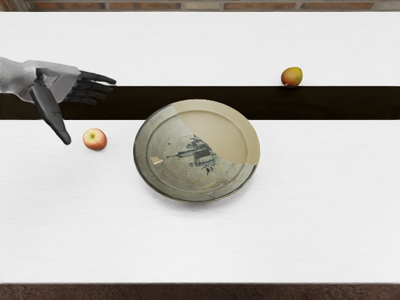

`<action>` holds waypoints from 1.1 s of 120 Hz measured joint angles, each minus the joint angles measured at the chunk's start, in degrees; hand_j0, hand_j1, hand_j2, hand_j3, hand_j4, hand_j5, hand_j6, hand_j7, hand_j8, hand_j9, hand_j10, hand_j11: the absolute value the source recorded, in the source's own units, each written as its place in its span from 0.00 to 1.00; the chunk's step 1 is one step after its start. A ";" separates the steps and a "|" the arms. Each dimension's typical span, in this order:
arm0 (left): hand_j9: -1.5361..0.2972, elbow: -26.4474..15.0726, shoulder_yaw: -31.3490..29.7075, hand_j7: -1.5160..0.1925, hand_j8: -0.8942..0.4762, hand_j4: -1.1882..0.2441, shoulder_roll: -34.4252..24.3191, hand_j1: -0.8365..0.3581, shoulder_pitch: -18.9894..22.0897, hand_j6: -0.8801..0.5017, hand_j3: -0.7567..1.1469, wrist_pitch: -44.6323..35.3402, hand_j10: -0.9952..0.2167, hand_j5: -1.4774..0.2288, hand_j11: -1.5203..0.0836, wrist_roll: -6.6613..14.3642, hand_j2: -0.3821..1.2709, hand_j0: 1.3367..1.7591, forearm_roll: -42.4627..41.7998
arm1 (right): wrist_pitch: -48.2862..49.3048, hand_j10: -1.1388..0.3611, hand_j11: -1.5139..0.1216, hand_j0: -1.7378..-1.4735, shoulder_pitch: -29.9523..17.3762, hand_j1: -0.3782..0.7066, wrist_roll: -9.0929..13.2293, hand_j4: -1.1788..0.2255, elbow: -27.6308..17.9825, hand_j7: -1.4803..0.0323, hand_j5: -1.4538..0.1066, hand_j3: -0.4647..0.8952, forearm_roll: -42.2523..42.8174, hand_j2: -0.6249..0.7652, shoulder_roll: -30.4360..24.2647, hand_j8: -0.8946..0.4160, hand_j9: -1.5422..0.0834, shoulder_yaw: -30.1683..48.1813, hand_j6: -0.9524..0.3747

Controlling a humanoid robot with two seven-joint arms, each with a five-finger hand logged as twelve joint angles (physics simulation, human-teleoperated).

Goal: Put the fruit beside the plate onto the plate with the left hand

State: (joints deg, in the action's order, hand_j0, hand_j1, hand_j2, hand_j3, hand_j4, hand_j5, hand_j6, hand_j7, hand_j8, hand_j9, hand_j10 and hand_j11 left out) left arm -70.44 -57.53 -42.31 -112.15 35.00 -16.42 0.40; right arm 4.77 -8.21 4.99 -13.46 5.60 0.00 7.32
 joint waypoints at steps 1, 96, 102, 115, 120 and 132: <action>0.83 0.02 0.03 0.88 0.64 0.82 0.02 0.98 0.16 0.63 0.40 0.00 0.81 0.85 0.94 -0.02 0.23 0.76 0.03 | -0.01 0.75 0.91 0.30 0.02 0.05 -0.01 0.83 -0.01 0.96 0.92 0.34 0.00 0.45 0.00 0.67 0.93 0.02 0.70; 0.84 3.11 -26.01 0.89 0.65 0.83 26.76 0.99 -11.73 0.64 0.40 -3.04 0.82 0.86 0.95 12.36 0.23 0.76 -7.52 | -0.11 0.75 0.91 0.30 0.30 0.05 -0.07 0.83 -0.13 0.96 0.92 0.34 -0.06 0.45 0.00 0.67 0.93 -0.20 0.70; 0.84 3.00 -27.55 0.89 0.65 0.83 26.88 0.99 -11.45 0.64 0.40 -6.66 0.82 0.87 0.95 18.92 0.23 0.76 -15.15 | -0.11 0.75 0.91 0.30 0.30 0.05 -0.07 0.83 -0.14 0.96 0.92 0.34 -0.06 0.45 0.00 0.67 0.93 -0.20 0.70; 0.84 2.64 -26.13 0.89 0.65 0.83 29.74 0.99 -6.99 0.64 0.40 -19.88 0.82 0.87 0.95 28.54 0.23 0.76 -26.36 | -0.12 0.75 0.91 0.30 0.30 0.05 -0.07 0.83 -0.14 0.96 0.92 0.34 -0.06 0.45 0.00 0.67 0.93 -0.20 0.70; 0.84 2.43 -25.04 0.89 0.65 0.83 31.92 0.99 -5.40 0.64 0.40 -26.00 0.82 0.87 0.95 30.45 0.23 0.76 -28.71 | -0.12 0.75 0.91 0.30 0.30 0.05 -0.07 0.83 -0.14 0.96 0.92 0.34 -0.06 0.45 0.00 0.67 0.93 -0.20 0.70; 0.84 2.12 -21.35 0.89 0.65 0.83 36.76 0.99 -0.67 0.64 0.40 -41.47 0.82 0.87 0.95 32.83 0.23 0.76 -31.29 | -0.12 0.75 0.91 0.30 0.30 0.05 -0.07 0.83 -0.14 0.96 0.92 0.34 -0.06 0.45 0.00 0.67 0.94 -0.20 0.70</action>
State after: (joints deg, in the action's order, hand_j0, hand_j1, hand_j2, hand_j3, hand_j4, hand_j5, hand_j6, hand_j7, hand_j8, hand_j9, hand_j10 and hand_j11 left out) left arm -68.32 -78.88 -5.55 -112.82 -6.48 16.42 -30.89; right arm 4.66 -7.91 4.92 -13.60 5.54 0.00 7.12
